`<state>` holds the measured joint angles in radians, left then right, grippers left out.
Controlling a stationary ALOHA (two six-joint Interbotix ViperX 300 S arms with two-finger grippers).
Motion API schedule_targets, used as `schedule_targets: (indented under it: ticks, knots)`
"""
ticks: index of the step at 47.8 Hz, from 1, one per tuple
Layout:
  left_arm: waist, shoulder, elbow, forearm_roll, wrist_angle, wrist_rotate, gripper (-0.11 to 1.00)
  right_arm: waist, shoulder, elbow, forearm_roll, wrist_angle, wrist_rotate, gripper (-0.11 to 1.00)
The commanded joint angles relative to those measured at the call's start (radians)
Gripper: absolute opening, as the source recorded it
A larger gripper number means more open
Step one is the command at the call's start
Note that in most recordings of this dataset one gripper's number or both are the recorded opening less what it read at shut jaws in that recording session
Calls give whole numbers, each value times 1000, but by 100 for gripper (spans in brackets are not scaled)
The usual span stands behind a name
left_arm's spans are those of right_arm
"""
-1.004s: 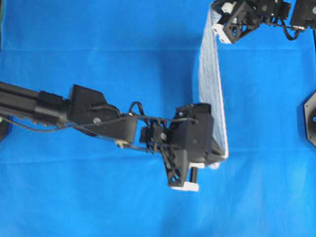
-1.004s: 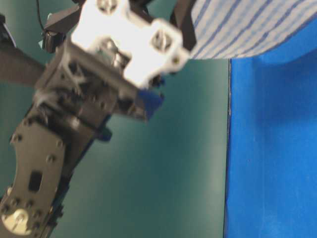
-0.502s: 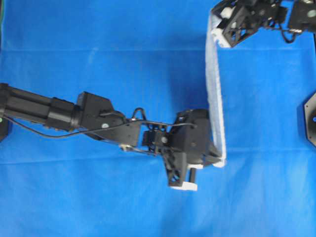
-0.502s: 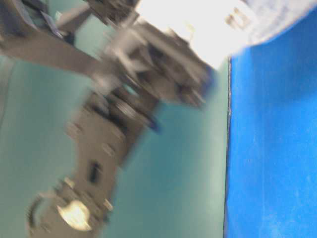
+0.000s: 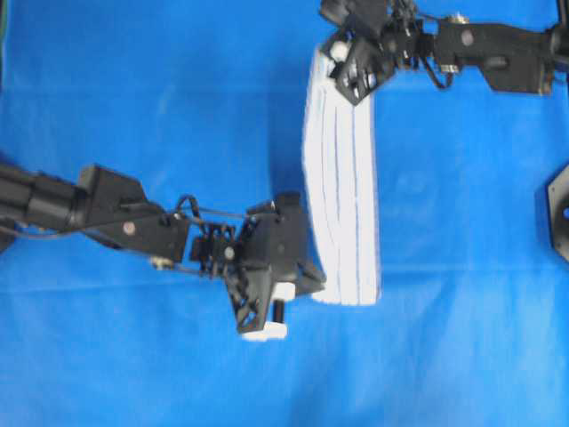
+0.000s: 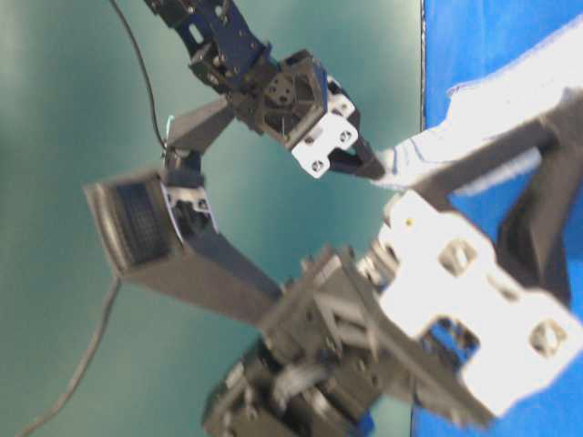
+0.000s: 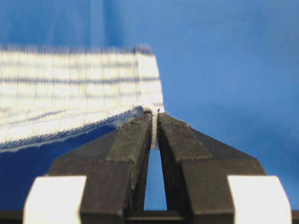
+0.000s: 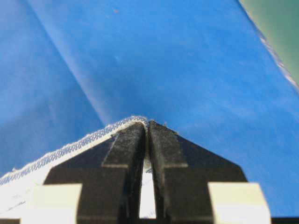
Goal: Fold the blue towel.
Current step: 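Lift the strip and rotate it to lie vertically on the table, then open both grippers and withdraw them sideways from the strip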
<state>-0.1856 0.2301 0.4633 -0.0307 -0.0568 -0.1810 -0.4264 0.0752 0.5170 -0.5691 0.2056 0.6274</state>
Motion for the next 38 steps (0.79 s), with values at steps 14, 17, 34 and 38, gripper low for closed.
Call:
schedule_targets:
  ticks: [14, 17, 34, 38]
  knots:
    - [0, -29, 11, -2, -11, 2, 3, 6, 18, -44, 0, -6, 2, 4]
    - [0, -26, 9, 0, -11, 2, 3, 6, 18, -44, 2, -6, -2, 4]
    - [9, -55, 25, 0, 35, 17, 61, 12, -25, -28, -6, -3, -28, 50]
    - [23, -97, 37, 2, 84, 18, 83, 12, -71, -5, -6, -6, -35, 61]
